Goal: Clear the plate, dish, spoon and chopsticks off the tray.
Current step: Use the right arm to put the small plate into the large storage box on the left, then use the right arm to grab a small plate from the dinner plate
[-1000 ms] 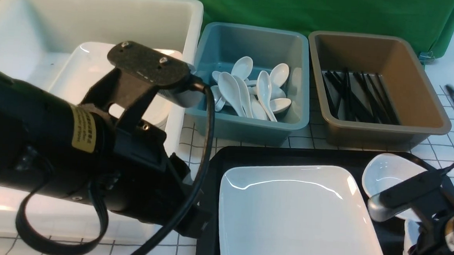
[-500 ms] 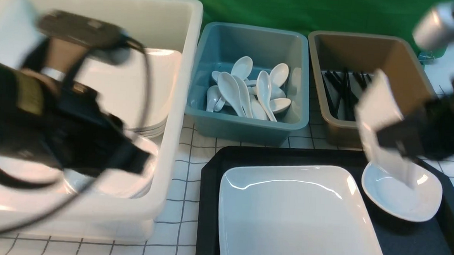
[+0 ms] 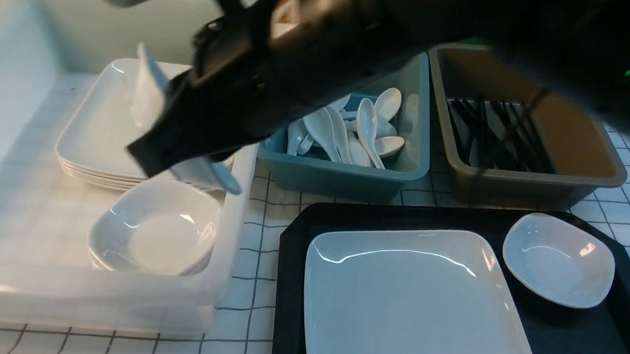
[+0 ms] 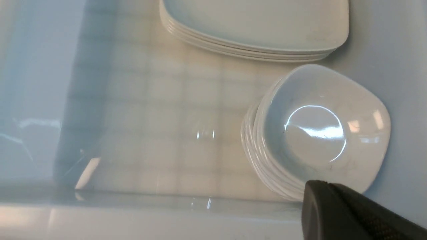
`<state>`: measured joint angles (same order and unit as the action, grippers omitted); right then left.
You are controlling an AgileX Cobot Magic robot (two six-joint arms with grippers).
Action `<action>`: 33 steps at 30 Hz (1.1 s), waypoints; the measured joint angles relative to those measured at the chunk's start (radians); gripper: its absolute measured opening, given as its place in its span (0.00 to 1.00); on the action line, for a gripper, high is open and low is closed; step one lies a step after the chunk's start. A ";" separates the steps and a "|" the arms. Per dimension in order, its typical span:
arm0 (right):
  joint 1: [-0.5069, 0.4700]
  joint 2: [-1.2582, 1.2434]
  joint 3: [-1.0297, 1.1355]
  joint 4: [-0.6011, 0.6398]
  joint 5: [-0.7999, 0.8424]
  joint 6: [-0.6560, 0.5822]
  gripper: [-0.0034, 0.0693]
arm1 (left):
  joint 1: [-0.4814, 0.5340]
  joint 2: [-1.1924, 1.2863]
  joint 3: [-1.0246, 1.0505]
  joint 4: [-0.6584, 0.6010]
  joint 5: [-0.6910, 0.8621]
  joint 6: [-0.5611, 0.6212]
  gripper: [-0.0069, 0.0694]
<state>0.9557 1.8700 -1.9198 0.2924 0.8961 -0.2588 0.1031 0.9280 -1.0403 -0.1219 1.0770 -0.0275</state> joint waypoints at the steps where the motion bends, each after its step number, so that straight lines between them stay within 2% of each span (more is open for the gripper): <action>1: 0.004 0.035 -0.028 0.000 0.005 -0.001 0.10 | 0.005 0.000 0.000 -0.001 0.007 0.004 0.10; 9: 0.006 0.197 -0.095 -0.012 0.028 -0.010 0.10 | 0.005 0.000 0.000 -0.011 0.016 0.036 0.10; 12: 0.006 0.221 -0.095 -0.013 0.033 -0.013 0.14 | 0.005 0.000 0.000 -0.011 0.012 0.041 0.10; 17: 0.006 0.226 -0.102 -0.010 0.032 0.013 0.36 | 0.005 0.000 0.000 -0.011 0.012 0.047 0.10; 18: 0.006 0.225 -0.102 -0.010 0.032 0.018 0.42 | 0.005 0.000 0.000 -0.011 0.012 0.047 0.10; 19: 0.006 0.225 -0.102 -0.010 0.037 0.032 0.55 | 0.005 0.000 0.000 -0.011 0.012 0.047 0.10; 20: 0.006 0.224 -0.105 -0.010 0.048 0.045 0.62 | 0.005 0.000 0.000 -0.011 0.012 0.047 0.10; 23: 0.006 0.218 -0.123 -0.009 0.112 0.059 0.75 | 0.005 0.000 0.000 -0.011 0.012 0.047 0.10; 25: 0.004 0.201 -0.148 -0.027 0.171 0.066 0.78 | 0.005 0.000 0.000 -0.012 0.012 0.047 0.10; 27: 0.002 0.183 -0.173 -0.073 0.227 0.069 0.76 | 0.005 0.000 0.000 -0.018 0.012 0.047 0.10; 28: -0.001 0.145 -0.183 -0.171 0.274 0.077 0.67 | 0.005 0.000 0.000 -0.048 0.012 0.063 0.10; 30: -0.009 0.109 -0.178 -0.255 0.295 0.097 0.55 | 0.005 0.000 0.000 -0.106 0.012 0.090 0.10; 31: -0.031 0.060 -0.159 -0.331 0.299 0.112 0.36 | 0.005 0.000 0.000 -0.179 0.012 0.134 0.10; 32: -0.056 0.024 -0.131 -0.377 0.300 0.127 0.24 | 0.005 0.001 0.000 -0.250 0.014 0.169 0.10; 33: -0.088 -0.014 -0.094 -0.409 0.301 0.136 0.16 | 0.003 0.002 0.000 -0.322 0.020 0.207 0.10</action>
<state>0.8679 1.8559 -2.0140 -0.1167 1.1973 -0.1225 0.1061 0.9300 -1.0403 -0.4440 1.0966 0.1798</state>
